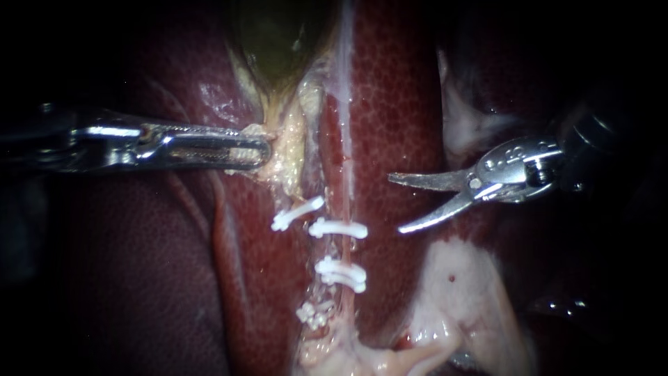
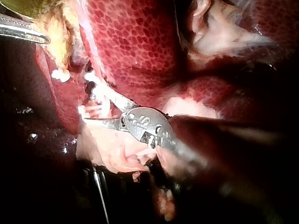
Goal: Go to the cutting position right tube
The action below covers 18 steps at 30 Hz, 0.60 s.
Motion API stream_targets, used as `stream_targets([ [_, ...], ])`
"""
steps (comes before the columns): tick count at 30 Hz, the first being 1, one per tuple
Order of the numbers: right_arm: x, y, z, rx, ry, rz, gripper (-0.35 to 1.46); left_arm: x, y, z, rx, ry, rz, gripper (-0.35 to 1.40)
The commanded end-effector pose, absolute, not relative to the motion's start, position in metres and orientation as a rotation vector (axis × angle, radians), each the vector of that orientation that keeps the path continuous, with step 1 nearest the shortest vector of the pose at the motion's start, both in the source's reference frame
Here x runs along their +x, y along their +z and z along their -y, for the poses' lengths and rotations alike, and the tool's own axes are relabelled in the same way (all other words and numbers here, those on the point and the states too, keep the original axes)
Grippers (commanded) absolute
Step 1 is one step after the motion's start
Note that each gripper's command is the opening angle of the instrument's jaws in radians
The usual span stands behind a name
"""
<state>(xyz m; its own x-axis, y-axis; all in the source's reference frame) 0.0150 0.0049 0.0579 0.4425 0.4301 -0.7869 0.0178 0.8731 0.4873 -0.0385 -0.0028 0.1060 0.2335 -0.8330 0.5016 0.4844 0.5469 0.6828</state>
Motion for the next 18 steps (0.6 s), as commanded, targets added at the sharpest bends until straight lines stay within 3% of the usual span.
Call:
stream_targets([
  [1, 0.015, 0.0579, -0.0049, 0.465, 0.267, -1.092, 1.43, -0.0384, 0.106, 0.0028, 0.429, -0.943, 0.963, -0.35],
  [18, 0.015, 0.0582, -0.0048, 0.463, 0.267, -1.092, 1.43, -0.0316, 0.0995, -0.0034, 0.377, -0.985, 1.004, -0.35],
])
